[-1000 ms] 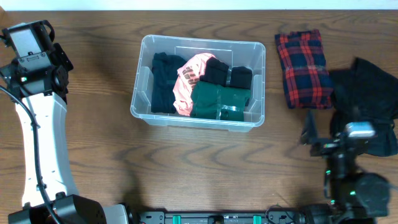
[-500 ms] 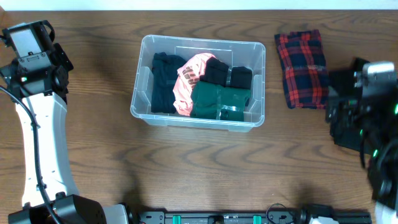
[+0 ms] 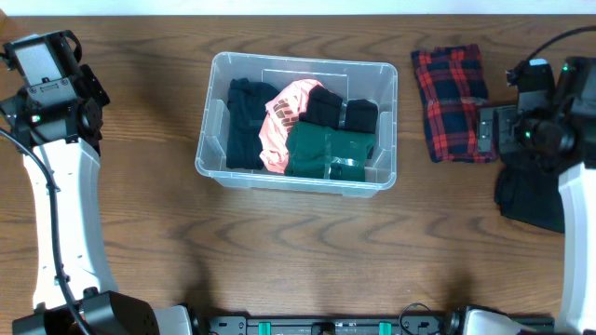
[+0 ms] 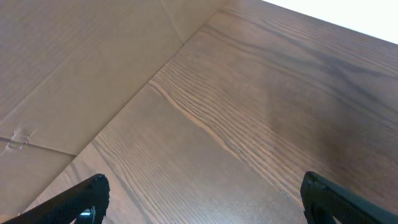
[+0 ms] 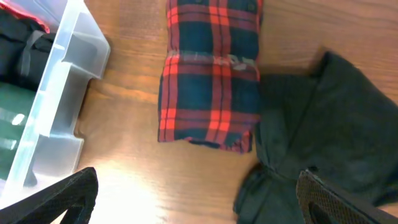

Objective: Pack container
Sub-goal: 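Move the right gripper toward the red plaid cloth, then lower the right gripper onto the red plaid cloth and grasp it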

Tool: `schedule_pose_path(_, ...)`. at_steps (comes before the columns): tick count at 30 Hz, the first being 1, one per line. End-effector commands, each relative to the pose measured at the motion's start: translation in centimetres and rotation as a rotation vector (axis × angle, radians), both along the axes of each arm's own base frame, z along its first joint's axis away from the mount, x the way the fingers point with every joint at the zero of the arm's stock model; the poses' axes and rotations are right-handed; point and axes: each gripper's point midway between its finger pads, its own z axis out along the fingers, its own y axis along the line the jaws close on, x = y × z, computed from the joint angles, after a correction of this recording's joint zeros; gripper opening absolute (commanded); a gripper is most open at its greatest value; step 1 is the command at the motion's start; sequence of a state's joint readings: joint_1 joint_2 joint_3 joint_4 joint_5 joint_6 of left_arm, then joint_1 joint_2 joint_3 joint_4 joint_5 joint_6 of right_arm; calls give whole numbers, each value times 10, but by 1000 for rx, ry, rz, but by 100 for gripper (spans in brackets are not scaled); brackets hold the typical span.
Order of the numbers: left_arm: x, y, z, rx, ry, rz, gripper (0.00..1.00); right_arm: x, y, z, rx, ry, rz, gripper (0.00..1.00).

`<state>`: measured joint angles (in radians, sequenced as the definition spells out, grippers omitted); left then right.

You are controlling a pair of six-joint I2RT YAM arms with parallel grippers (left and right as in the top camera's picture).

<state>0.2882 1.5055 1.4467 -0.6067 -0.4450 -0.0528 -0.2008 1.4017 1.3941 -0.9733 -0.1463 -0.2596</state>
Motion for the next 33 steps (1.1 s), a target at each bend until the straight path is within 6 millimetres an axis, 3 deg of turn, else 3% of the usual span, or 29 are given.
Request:
schedule_pose_path(1,-2,3,-3,-3,4,18,98,12,4,2,30,-28,37,99)
schedule_pose_path(11,-2,3,-3,-3,5,18,98,60,-11,-9,-13,-112,55,99)
schedule_pose_path(17,-2,3,-3,-3,5,18,98,92,-30,-23,-37,-167,39,98)
schedule_pose_path(21,-2,3,-3,-3,4,18,98,111,-49,-41,-74,-180,46,99)
schedule_pose_path(27,-2,3,-3,-3,4,18,98,139,-83,-84,-59,-194,-11,98)
schedule_pose_path(33,-2,3,-3,-3,5,18,98,157,-79,-124,13,-192,25,99)
